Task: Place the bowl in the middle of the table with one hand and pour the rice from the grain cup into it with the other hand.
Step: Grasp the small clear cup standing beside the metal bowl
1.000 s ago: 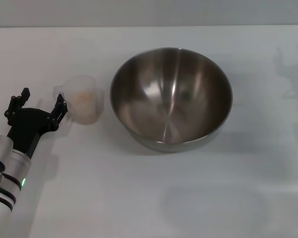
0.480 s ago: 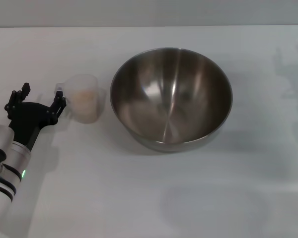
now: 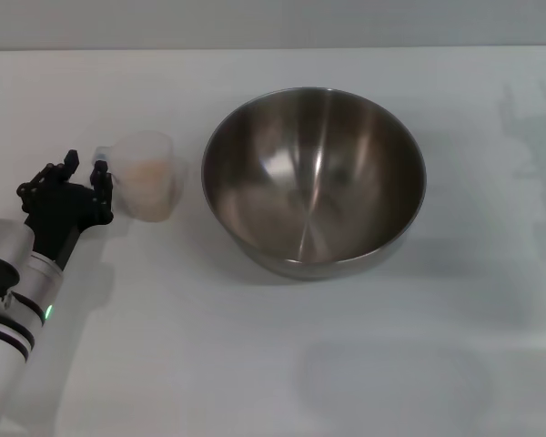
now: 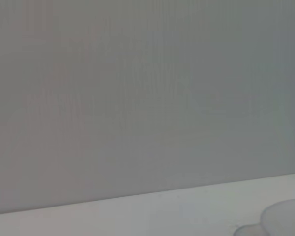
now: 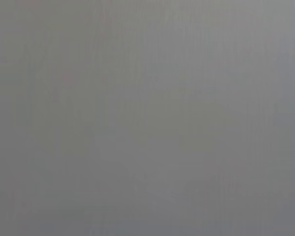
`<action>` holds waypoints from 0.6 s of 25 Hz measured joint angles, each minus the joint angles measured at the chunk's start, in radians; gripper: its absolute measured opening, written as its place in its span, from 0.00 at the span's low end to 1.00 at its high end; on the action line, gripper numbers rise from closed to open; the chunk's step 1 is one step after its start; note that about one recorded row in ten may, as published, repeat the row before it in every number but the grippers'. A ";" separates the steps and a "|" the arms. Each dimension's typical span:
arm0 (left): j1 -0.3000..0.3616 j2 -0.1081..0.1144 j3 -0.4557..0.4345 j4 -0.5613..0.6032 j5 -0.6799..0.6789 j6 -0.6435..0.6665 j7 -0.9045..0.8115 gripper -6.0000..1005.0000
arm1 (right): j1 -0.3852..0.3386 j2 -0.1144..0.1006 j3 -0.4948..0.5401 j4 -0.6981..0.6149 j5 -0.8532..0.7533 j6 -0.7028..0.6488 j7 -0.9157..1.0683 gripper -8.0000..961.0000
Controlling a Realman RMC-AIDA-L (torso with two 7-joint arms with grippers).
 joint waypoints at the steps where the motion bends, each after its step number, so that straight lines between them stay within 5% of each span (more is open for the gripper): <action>1: -0.001 0.000 -0.001 0.000 0.000 -0.002 -0.002 0.44 | 0.000 0.000 0.000 0.000 0.000 0.000 0.000 0.53; 15: -0.006 0.001 0.003 0.002 0.025 0.029 -0.029 0.08 | -0.002 0.000 0.000 -0.003 0.000 0.001 0.000 0.53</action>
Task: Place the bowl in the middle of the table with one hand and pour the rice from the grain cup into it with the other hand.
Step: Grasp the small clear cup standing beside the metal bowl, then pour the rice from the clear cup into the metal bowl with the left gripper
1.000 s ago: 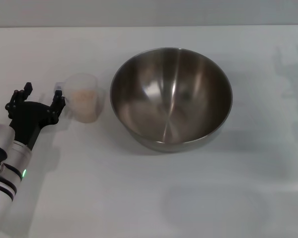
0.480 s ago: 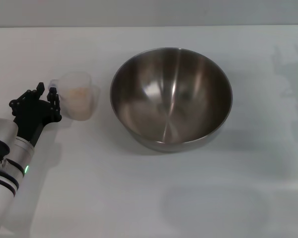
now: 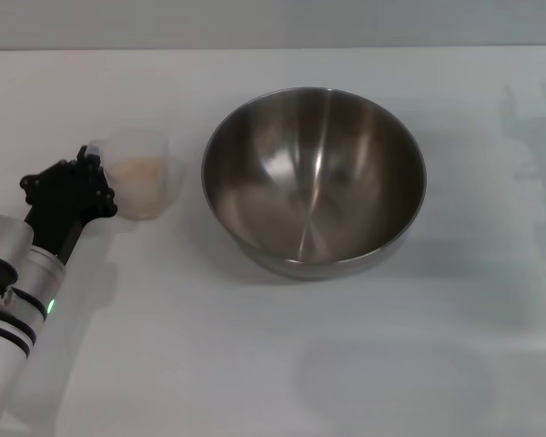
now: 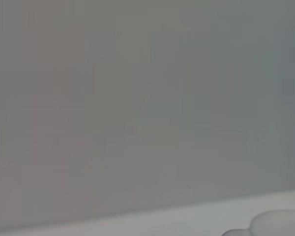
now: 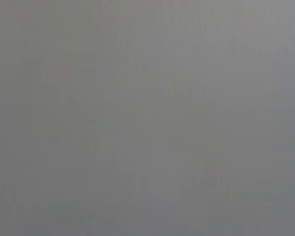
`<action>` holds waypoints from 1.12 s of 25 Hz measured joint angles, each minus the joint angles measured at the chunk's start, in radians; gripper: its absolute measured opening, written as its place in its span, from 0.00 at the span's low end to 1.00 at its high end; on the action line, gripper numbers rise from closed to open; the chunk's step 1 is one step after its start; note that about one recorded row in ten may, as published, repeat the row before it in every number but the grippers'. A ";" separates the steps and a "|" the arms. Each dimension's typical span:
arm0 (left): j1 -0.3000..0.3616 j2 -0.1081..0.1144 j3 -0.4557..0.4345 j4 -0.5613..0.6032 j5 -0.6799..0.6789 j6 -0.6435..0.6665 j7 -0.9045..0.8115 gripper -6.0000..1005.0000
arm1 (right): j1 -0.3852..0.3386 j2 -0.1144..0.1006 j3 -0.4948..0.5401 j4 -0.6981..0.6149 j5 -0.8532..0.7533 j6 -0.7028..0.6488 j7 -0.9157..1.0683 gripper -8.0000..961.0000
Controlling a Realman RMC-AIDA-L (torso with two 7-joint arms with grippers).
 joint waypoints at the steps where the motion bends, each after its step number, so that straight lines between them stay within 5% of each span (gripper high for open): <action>1: 0.000 0.000 0.000 0.000 0.012 0.024 0.006 0.05 | -0.001 0.000 0.000 0.000 0.000 0.000 0.000 0.53; 8: -0.025 0.000 -0.007 -0.013 0.050 0.178 0.212 0.02 | 0.005 0.002 0.013 -0.024 0.000 -0.007 0.000 0.53; 17: -0.056 0.000 0.011 -0.112 0.113 0.258 0.946 0.02 | 0.006 0.003 0.015 -0.026 0.000 -0.009 0.003 0.53; 28: -0.096 -0.001 0.125 -0.132 0.181 0.206 1.611 0.02 | 0.016 0.000 0.015 -0.026 -0.002 -0.010 0.006 0.53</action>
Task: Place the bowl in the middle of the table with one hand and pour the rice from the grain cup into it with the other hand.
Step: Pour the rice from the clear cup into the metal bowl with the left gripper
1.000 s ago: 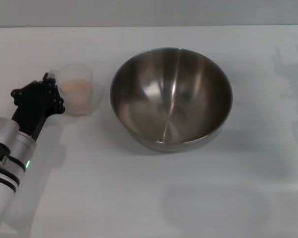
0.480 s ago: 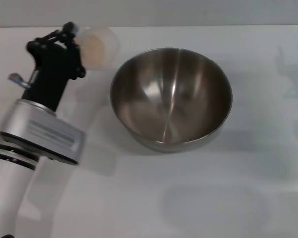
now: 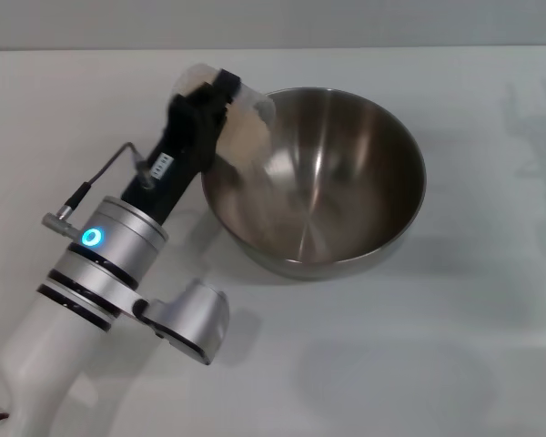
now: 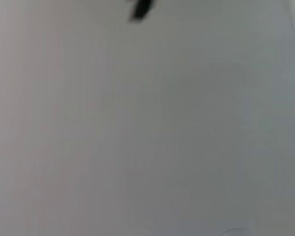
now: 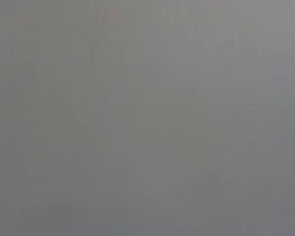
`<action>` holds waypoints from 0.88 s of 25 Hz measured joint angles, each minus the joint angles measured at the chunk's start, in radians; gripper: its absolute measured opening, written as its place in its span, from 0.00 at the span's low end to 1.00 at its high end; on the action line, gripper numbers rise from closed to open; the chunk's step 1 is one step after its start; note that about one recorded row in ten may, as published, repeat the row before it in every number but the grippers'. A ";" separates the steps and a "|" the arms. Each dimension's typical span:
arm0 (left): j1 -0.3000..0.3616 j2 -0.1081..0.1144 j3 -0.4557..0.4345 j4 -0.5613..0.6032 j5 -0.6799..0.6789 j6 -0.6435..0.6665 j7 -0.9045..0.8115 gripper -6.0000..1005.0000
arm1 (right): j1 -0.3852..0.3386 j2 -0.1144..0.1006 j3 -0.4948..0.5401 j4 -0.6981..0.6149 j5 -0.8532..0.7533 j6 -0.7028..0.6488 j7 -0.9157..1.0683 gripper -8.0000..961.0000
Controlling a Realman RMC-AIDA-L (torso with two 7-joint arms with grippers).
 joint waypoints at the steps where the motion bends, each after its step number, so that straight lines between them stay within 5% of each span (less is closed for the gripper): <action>1: -0.003 0.000 0.008 0.000 0.000 -0.008 0.054 0.02 | 0.001 0.000 0.000 0.000 -0.001 0.000 0.000 0.53; 9: -0.015 0.000 0.039 0.000 0.012 -0.025 0.374 0.03 | 0.005 0.000 0.000 0.000 -0.003 0.000 -0.002 0.53; 22: -0.007 0.000 0.058 -0.006 0.052 -0.035 0.446 0.04 | 0.024 -0.002 0.000 -0.032 -0.004 0.001 -0.002 0.53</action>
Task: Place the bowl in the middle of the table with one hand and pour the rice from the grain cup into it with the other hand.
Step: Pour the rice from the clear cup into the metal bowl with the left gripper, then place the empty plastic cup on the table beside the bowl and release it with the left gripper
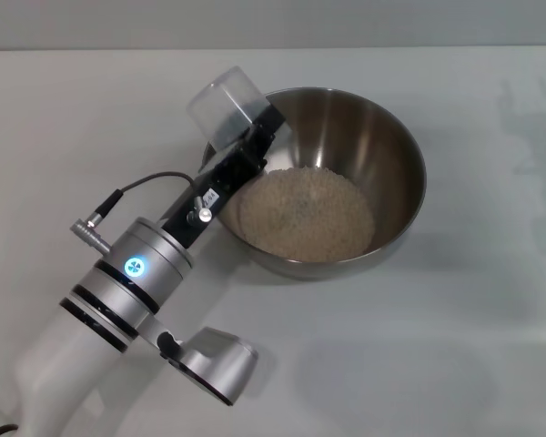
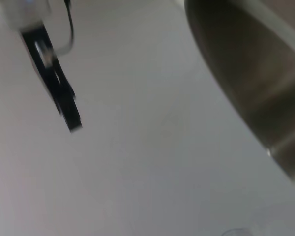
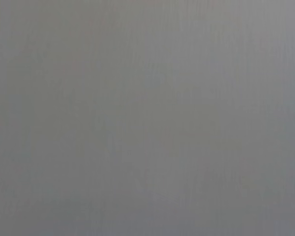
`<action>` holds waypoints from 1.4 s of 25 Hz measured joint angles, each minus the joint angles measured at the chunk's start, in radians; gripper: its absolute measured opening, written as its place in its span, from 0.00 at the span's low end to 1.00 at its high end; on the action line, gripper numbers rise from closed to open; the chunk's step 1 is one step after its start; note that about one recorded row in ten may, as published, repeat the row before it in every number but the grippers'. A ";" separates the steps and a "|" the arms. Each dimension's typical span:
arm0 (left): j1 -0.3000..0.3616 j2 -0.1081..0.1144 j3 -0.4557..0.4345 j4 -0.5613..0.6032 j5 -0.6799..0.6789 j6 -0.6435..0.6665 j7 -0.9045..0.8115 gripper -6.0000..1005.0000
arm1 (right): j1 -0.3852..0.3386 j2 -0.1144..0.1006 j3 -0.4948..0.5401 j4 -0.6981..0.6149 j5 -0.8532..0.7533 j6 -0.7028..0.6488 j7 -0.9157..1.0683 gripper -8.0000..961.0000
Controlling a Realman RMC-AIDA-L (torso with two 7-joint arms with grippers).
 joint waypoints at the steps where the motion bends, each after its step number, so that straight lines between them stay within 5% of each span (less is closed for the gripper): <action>1: 0.003 0.000 0.008 -0.007 -0.001 0.001 0.000 0.05 | 0.002 0.000 0.000 -0.003 0.000 0.000 0.002 0.53; 22: 0.034 0.000 -0.028 -0.024 0.010 0.006 -0.068 0.07 | 0.001 0.002 0.000 -0.004 0.004 -0.017 0.007 0.53; 29: 0.077 0.001 -0.065 -0.107 0.005 0.015 -0.305 0.07 | -0.002 0.002 0.006 -0.003 0.006 -0.017 0.008 0.53; 35: 0.134 0.002 -0.176 -0.201 -0.008 0.013 -0.692 0.08 | -0.003 0.003 0.009 -0.003 0.006 -0.017 0.009 0.53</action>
